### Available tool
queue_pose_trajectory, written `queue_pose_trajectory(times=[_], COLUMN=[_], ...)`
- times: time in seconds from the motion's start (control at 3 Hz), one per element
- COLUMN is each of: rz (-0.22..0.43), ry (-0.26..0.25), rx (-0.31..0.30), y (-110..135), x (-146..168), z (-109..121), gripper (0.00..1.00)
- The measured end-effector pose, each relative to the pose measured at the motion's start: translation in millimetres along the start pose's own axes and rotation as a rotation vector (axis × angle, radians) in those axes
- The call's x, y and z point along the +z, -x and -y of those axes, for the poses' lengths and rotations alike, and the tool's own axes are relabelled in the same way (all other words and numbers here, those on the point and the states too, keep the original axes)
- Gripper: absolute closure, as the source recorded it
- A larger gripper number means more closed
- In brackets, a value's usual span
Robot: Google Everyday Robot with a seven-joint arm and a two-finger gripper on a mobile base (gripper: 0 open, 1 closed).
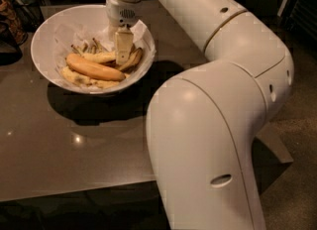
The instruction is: Pick banana from white bowl
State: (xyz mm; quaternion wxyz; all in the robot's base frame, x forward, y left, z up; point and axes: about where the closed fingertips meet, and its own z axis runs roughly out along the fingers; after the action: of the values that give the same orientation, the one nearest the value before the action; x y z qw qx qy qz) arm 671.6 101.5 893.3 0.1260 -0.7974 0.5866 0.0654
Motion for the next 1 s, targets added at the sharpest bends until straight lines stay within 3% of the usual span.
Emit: queue_pose_trajectory(times=[1.0], rz=[0.006], ry=[0.026], rx=[0.0], y=[0.1], x=[11.0], z=[0.8], gripper=[0.38])
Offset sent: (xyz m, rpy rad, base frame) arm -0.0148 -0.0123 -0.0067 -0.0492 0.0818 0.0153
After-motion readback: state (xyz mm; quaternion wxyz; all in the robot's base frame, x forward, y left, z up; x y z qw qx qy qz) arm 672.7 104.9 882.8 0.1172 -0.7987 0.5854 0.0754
